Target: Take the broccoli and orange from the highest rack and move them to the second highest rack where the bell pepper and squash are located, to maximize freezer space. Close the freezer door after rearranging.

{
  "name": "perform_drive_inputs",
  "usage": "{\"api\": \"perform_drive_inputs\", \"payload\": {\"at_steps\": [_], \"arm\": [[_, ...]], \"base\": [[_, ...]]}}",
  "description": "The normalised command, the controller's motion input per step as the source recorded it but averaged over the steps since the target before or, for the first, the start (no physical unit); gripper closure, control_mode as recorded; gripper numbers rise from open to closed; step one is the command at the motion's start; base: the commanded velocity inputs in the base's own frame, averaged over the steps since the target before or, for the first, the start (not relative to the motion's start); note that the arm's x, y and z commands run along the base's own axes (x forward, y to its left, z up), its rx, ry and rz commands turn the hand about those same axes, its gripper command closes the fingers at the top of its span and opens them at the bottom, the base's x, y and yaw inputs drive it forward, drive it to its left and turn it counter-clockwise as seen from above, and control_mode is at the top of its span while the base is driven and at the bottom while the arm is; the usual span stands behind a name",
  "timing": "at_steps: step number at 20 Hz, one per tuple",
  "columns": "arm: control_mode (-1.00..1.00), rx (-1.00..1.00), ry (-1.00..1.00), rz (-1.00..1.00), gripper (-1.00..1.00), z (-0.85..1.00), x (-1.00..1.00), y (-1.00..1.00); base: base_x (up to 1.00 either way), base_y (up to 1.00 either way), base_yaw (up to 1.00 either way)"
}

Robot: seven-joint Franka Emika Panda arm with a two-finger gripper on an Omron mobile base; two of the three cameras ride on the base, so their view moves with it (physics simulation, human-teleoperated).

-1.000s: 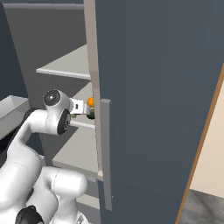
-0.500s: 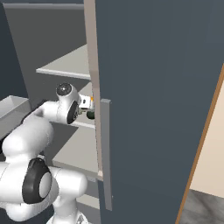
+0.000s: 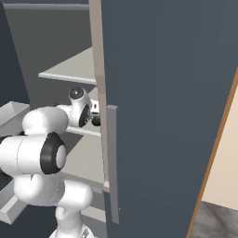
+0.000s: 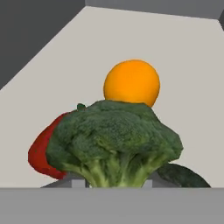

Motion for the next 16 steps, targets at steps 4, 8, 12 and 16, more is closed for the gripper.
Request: {"api": "perform_drive_inputs", "payload": {"at_steps": [4,8,12,16], "arm": [[-1.00,0.00,-0.05,0.00,1.00,-0.32,0.47,0.00],[-1.00,0.01,-0.03,0.00,-1.00,-0.17,0.30,0.00],[-1.00,0.00,-0.01,0.00,-1.00,-0.16,0.07,-0.01],[-1.00,0.02,-0.09,0.00,-1.00,-0.01,-0.13,0.00]], "base": [[0.00,0.00,0.00],[0.00,0.00,0.00],[0.00,0.00,0.00],[0.00,0.00,0.00]]}}
